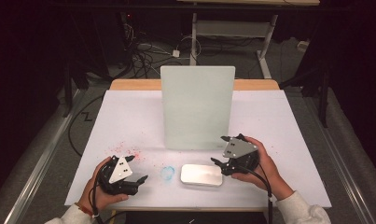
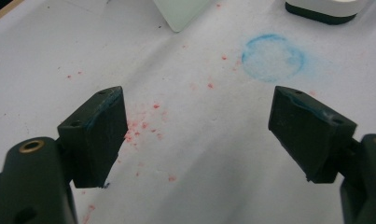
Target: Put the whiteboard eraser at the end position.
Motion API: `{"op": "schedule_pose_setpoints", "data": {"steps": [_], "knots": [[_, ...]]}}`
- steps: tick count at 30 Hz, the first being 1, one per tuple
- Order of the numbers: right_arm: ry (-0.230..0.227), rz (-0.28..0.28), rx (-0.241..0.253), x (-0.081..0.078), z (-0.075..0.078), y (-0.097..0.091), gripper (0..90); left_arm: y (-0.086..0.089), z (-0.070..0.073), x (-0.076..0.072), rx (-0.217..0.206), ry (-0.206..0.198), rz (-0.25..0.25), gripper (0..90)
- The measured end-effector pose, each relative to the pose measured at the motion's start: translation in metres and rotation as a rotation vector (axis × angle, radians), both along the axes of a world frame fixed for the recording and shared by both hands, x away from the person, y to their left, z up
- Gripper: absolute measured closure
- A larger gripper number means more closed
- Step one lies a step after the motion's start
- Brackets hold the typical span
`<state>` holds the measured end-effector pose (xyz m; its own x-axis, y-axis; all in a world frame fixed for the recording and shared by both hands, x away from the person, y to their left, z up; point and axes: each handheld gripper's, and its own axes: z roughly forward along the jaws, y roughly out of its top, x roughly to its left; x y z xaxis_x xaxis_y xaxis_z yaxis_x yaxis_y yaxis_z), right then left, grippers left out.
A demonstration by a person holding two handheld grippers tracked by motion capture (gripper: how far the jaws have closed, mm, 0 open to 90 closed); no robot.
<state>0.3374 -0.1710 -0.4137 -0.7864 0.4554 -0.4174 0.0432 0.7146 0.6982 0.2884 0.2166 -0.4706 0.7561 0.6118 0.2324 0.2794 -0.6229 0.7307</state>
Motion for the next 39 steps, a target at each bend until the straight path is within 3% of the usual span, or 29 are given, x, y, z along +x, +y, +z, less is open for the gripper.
{"op": "schedule_pose_setpoints", "data": {"steps": [10, 14, 18, 24, 39], "knots": [[-0.04, -0.15, 0.105, -0.003, -0.006, -0.053, 20.5, -0.001, -0.001, 0.004, 0.001, 0.003, 0.007, 18.9], [-0.067, -0.198, 0.145, -0.012, -0.015, -0.073, 19.7, -0.001, 0.0, 0.002, 0.001, -0.001, 0.009, 18.9], [-0.05, -0.235, 0.193, -0.023, -0.027, -0.09, 18.2, -0.001, 0.001, 0.001, 0.0, -0.005, 0.008, 18.9], [-0.036, -0.264, 0.19, -0.033, -0.039, -0.096, 17.6, -0.003, 0.002, 0.001, -0.001, -0.013, -0.005, 18.9], [-0.049, -0.273, 0.201, -0.035, -0.039, -0.097, 17.9, -0.004, 0.002, 0.005, -0.008, -0.011, -0.002, 18.9]]}}
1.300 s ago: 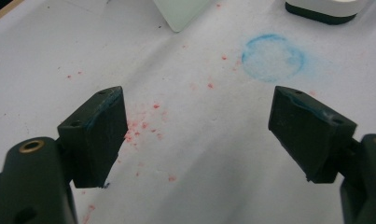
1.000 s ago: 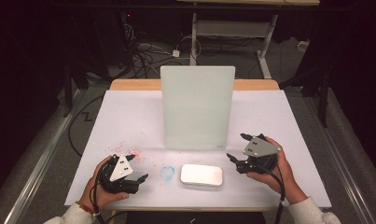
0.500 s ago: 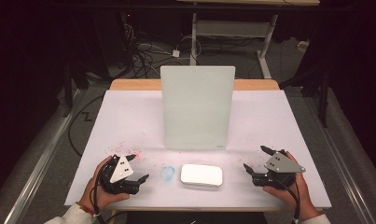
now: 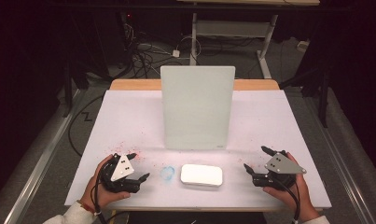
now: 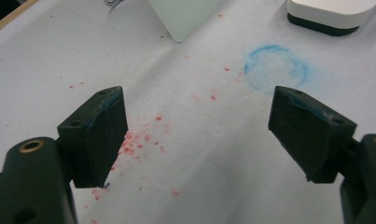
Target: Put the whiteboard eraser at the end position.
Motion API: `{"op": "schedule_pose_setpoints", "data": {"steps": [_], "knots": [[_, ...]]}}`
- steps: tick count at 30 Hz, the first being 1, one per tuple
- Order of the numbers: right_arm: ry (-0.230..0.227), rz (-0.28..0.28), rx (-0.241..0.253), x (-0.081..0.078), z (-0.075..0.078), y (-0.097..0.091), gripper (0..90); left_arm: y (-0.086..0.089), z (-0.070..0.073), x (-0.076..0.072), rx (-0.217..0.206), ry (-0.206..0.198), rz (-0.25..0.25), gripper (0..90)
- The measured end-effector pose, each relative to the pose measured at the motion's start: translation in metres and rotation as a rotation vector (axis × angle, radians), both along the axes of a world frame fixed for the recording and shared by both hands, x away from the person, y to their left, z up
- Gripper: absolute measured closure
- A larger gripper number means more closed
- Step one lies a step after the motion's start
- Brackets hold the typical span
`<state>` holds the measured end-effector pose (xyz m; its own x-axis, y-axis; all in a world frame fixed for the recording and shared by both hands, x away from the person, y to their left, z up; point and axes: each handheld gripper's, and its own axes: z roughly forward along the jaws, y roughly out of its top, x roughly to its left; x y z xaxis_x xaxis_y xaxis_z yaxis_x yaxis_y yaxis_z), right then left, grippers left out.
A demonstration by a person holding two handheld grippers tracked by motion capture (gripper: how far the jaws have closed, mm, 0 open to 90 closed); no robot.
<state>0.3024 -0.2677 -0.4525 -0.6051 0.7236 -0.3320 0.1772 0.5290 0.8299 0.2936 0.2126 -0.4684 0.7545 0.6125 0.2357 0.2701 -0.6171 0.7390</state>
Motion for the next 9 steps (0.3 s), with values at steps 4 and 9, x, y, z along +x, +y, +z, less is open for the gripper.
{"op": "schedule_pose_setpoints", "data": {"steps": [4, 9], "knots": [[-0.002, -0.006, -0.004, 0.0006, -0.0005, -0.0008, 17.9, 0.0, -0.0005, 0.0028, -0.002, 0.004, 0.004, 19.0], [-0.005, -0.01, -0.007, 0.0016, -0.0004, -0.0022, 17.9, 0.0003, -0.0002, 0.0062, -0.009, 0.006, 0.012, 18.9]]}}
